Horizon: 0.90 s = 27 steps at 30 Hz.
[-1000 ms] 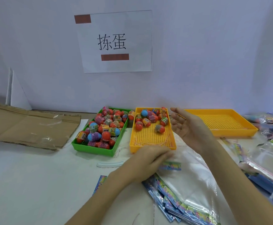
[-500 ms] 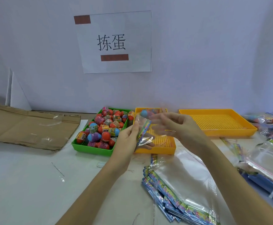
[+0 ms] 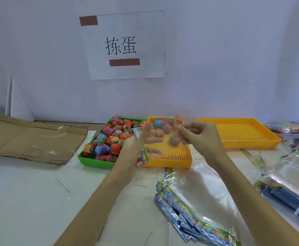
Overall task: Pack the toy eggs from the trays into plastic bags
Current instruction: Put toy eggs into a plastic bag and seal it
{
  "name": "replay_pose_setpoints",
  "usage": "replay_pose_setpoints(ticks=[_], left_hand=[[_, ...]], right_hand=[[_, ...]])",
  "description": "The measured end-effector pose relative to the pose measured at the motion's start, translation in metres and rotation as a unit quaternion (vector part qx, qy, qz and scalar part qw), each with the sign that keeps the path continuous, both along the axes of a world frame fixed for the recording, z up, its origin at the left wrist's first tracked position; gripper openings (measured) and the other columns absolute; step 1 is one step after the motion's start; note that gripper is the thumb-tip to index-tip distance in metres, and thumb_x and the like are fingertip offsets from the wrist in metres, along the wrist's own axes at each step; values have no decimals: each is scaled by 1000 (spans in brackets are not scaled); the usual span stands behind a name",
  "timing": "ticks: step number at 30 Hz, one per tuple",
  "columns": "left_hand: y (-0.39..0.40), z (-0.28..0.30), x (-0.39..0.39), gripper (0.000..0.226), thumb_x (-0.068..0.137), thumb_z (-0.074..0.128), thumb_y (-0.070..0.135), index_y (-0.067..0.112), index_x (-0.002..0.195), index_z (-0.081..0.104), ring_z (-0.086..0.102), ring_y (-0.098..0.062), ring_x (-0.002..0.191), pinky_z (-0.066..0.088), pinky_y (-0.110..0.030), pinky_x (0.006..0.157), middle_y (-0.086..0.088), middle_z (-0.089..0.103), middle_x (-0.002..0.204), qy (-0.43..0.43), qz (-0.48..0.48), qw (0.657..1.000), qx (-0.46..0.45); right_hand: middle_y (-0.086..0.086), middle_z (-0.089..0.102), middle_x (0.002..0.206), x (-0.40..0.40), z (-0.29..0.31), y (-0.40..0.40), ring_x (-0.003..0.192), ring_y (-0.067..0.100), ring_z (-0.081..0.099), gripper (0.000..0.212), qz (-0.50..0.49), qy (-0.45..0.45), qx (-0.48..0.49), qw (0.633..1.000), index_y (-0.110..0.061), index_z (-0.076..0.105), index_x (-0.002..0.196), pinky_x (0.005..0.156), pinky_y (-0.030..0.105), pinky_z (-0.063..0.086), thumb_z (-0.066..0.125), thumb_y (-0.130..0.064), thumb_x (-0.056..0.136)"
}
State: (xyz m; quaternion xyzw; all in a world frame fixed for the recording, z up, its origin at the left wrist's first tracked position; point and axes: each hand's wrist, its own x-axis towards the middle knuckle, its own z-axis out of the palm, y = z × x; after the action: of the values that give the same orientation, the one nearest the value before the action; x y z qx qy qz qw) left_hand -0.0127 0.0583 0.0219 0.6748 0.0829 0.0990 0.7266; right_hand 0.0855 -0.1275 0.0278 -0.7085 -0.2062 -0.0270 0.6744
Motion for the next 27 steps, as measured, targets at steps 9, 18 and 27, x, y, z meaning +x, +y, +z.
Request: replay_pose_setpoints(ticks=[9,18,27], left_hand=[[6,-12,7,33,90,78,43,16,75,68,54,-4,45,41,-12,45,0,72,66,-16,108,992,56],[3,-15,10,43,94,71,47,12,73,58,49,-10,41,39,-19,39,3,55,51,-30,115,990,77],[2,-17,10,26,90,77,42,19,87,66,56,-6,50,45,-20,43,7,63,57,-31,133,988,74]], right_hand=[[8,78,75,-2,-1,3,65,13,73,13,39,37,-13,998,-6,76,94,55,18,54,73,-18,95],[22,71,96,-4,9,0,105,38,73,47,93,228,91,965,6,72,113,73,32,64,77,-33,88],[10,78,113,5,9,-7,105,22,76,60,187,239,-7,953,-16,82,107,88,31,59,64,-69,85]])
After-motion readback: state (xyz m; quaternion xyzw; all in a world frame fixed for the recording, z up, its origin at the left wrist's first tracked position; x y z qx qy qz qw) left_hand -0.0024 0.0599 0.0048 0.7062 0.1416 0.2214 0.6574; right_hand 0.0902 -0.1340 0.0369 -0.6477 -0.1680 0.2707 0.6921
